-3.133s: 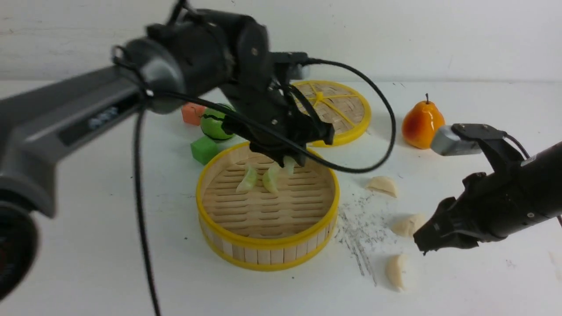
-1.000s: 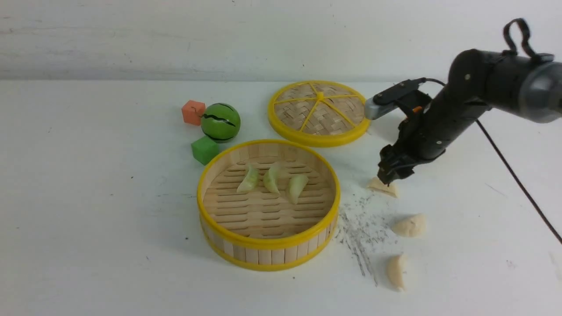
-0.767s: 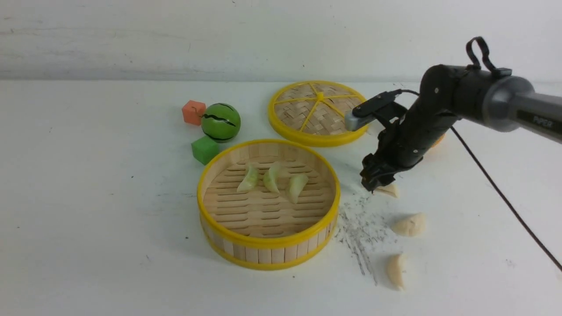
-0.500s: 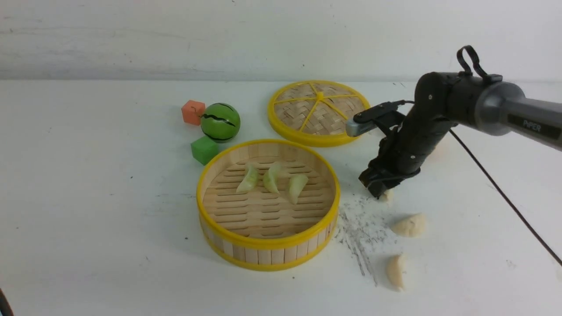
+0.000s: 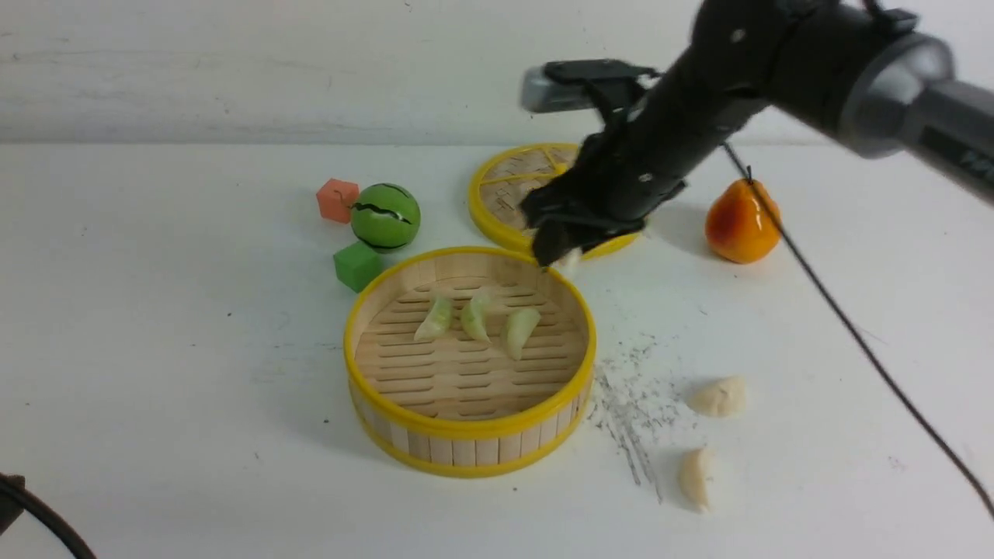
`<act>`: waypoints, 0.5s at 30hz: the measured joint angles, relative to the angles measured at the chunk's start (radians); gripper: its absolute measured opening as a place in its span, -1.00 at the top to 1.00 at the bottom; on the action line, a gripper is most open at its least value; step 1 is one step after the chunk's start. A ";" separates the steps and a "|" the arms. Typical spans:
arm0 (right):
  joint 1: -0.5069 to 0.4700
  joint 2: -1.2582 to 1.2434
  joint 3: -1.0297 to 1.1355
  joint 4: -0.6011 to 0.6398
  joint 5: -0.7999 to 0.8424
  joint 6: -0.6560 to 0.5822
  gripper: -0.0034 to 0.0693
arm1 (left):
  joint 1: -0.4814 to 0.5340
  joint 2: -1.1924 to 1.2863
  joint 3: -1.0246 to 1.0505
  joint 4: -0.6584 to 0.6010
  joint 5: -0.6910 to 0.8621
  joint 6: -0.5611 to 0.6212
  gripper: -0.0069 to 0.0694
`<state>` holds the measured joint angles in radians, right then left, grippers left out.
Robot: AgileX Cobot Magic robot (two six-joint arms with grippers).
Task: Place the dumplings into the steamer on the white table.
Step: 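Place the dumpling in the bamboo steamer basket with the right gripper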
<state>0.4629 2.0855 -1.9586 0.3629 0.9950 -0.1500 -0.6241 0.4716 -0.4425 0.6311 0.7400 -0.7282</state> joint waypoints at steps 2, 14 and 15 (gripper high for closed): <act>0.085 0.042 0.002 -0.007 -0.048 0.026 0.25 | 0.000 -0.005 0.000 0.001 -0.008 0.000 0.86; 0.219 0.200 0.011 -0.264 -0.219 0.312 0.25 | 0.000 -0.075 0.000 0.000 -0.012 -0.003 0.86; 0.220 0.200 0.011 -0.265 -0.224 0.317 0.24 | 0.000 -0.075 0.000 -0.001 -0.010 -0.003 0.86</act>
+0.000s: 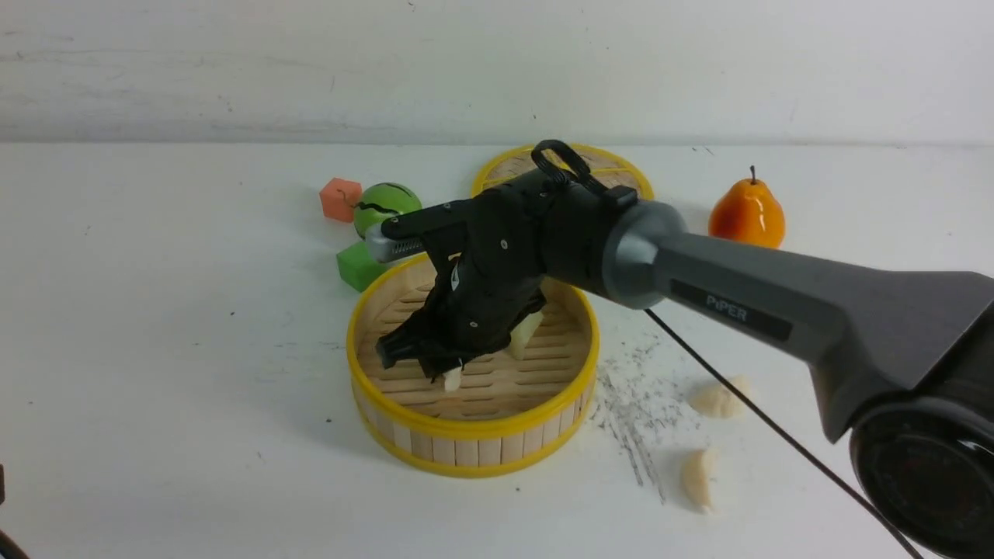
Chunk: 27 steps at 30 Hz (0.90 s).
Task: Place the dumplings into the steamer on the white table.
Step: 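Place the dumpling in the bamboo steamer basket with the right gripper, then reach for and grasp a dumpling lying on the table beside the steamer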
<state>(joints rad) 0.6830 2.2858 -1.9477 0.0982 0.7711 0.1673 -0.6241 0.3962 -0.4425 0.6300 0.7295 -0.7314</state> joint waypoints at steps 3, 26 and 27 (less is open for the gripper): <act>0.000 0.000 0.000 0.000 0.002 0.021 0.09 | 0.000 -0.001 0.000 0.000 0.000 0.000 0.85; -0.197 -0.255 -0.047 -0.111 0.419 0.052 -0.47 | 0.000 -0.001 0.000 -0.011 0.032 -0.038 0.84; -0.235 -0.256 -0.004 -0.098 0.423 0.064 -0.47 | 0.000 -0.001 0.000 -0.012 0.030 -0.045 0.84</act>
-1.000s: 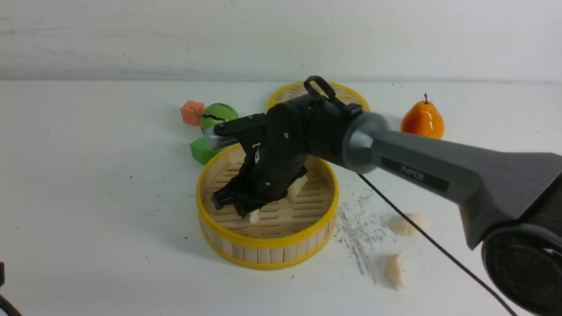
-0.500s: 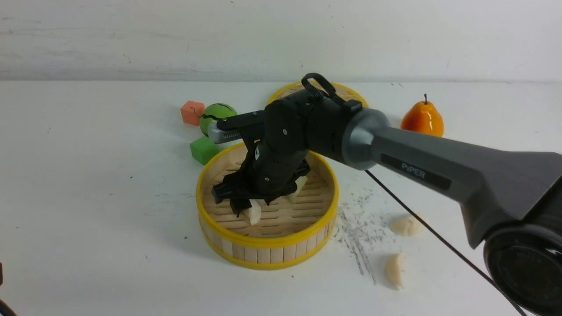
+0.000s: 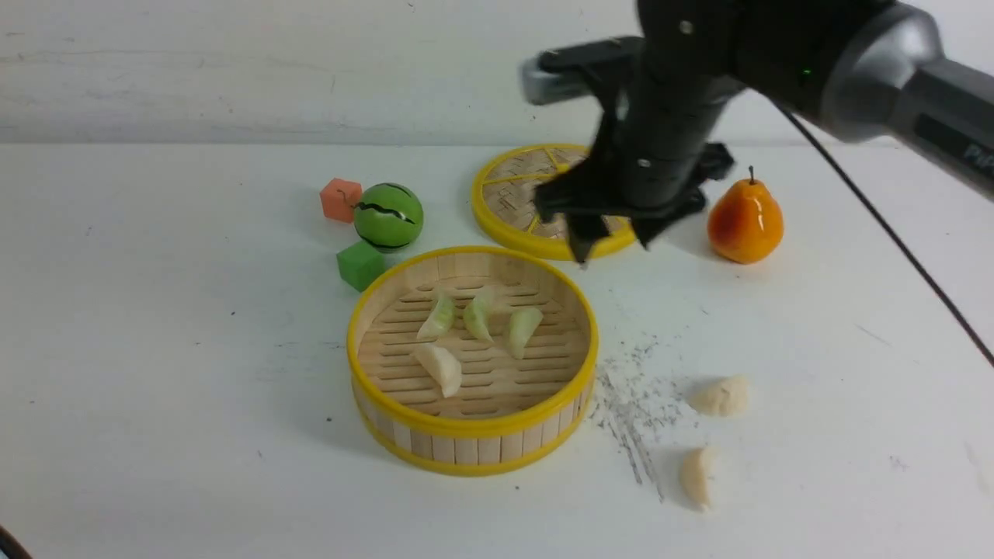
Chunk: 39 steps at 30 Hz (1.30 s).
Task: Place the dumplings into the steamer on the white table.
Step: 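Reach for and grasp a dumpling lying on the table beside the steamer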
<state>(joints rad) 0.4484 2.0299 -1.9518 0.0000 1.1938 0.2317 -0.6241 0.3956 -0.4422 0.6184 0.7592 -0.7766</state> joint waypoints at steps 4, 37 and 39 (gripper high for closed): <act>-0.086 -0.006 0.180 0.038 -0.056 0.022 -0.48 | 0.000 0.000 0.000 0.000 -0.015 -0.006 0.84; -0.109 -0.076 0.728 -0.293 -0.680 0.605 -0.22 | 0.000 0.000 0.001 0.015 -0.055 -0.008 0.81; -0.095 -0.076 0.725 -0.297 -0.666 0.541 0.01 | 0.000 0.000 0.001 0.015 -0.055 -0.008 0.81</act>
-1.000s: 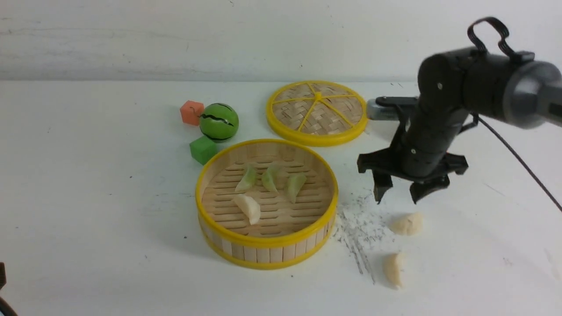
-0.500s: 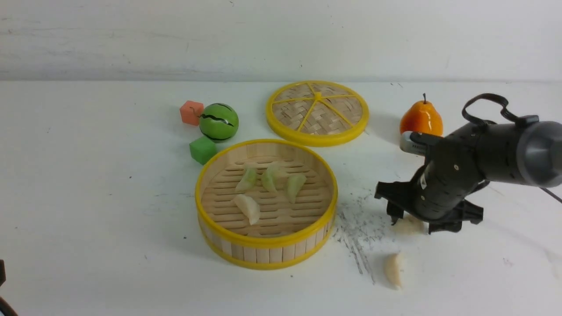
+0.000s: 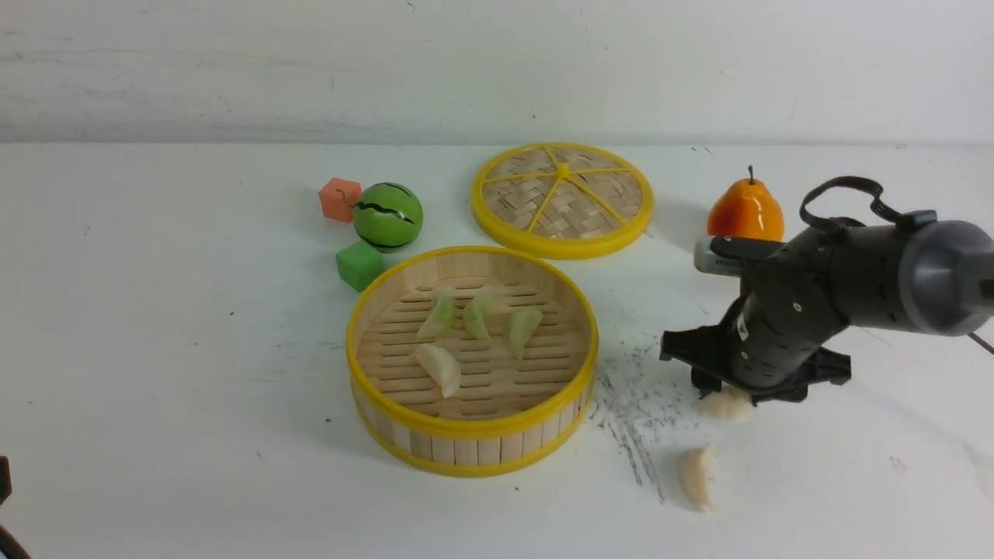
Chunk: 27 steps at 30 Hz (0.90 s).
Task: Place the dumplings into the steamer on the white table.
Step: 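Reach for and grasp a dumpling lying on the table beside the steamer, then place the dumpling in the bamboo steamer basket with the right gripper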
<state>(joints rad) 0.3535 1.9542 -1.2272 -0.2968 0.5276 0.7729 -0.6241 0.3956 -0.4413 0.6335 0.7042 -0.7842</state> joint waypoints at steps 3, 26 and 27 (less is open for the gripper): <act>0.031 -0.007 0.000 -0.004 0.045 -0.122 0.38 | 0.000 0.000 0.000 0.000 0.000 0.000 0.80; 0.272 -0.126 -0.290 0.246 0.094 -0.508 0.37 | 0.000 0.000 0.000 0.000 0.007 -0.001 0.74; 0.289 -0.087 -0.321 0.253 0.086 -0.511 0.37 | 0.000 0.000 0.000 0.000 0.007 -0.001 0.74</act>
<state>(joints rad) 0.6429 1.8671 -1.5484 -0.0438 0.6139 0.2621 -0.6241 0.3956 -0.4413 0.6335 0.7110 -0.7850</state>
